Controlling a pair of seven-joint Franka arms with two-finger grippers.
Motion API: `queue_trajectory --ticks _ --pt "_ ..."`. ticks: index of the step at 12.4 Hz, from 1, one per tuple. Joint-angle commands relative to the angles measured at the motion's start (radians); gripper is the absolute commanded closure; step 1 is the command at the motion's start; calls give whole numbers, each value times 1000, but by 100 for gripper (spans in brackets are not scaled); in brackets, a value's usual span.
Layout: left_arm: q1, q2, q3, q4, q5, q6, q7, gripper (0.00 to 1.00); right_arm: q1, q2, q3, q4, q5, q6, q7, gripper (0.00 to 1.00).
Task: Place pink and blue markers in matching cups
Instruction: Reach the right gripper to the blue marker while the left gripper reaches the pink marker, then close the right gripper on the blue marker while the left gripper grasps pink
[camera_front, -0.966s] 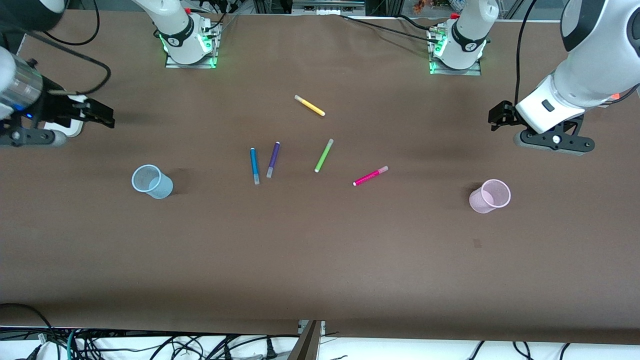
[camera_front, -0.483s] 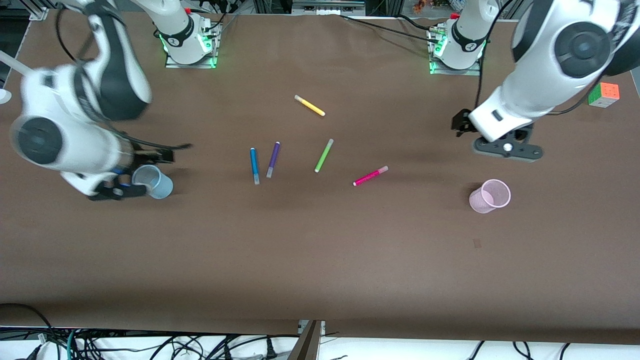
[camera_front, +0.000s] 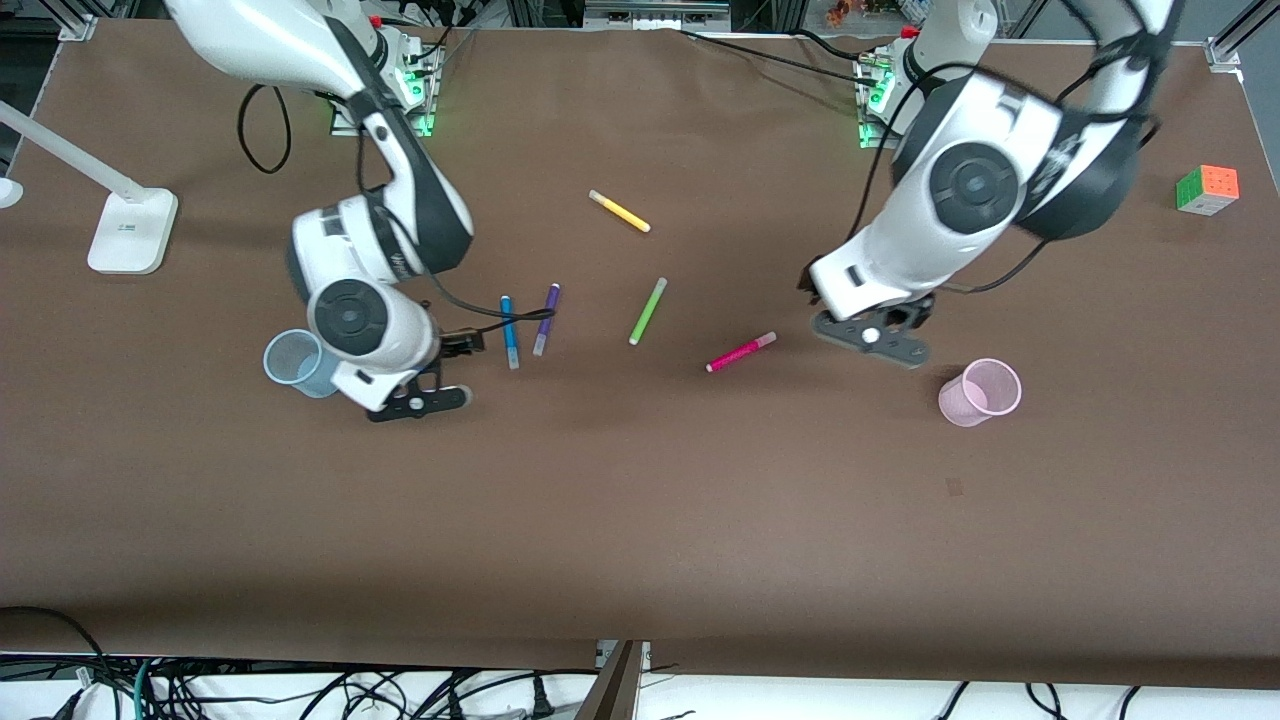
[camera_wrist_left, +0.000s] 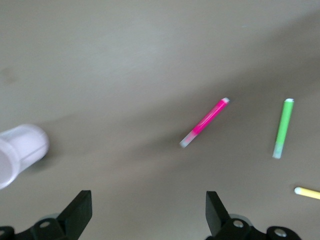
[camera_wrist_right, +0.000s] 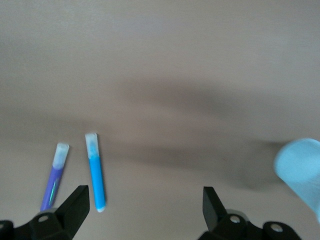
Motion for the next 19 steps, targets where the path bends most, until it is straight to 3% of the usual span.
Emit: queue_trajectory --ticks 1,6,11,13,14,15,16,17,19 --pt "-2 88 -15 12 8 90 164 0 22 -17 -5 -124 7 148 27 0" --pt "-28 218 -17 10 152 214 428 0 85 26 -7 -193 6 285 107 0" --pt "-59 267 -15 -144 234 524 445 0 88 43 -7 -265 6 398 107 0" --pt "-59 303 -17 -154 295 568 441 0 88 46 -6 -270 6 403 107 0" --pt "-73 309 -17 -154 304 568 433 0 88 47 -5 -268 4 403 107 15" --pt "-86 309 -17 -163 306 568 427 0 91 47 -5 -268 4 404 107 37" --pt "-96 307 -15 -171 306 568 419 0 95 49 -5 -267 6 404 107 50" --pt "-100 307 -15 -180 306 568 418 0 95 53 -5 -267 6 406 107 54" --pt "-115 309 -13 -194 307 568 418 0 97 58 -5 -267 6 424 107 74"
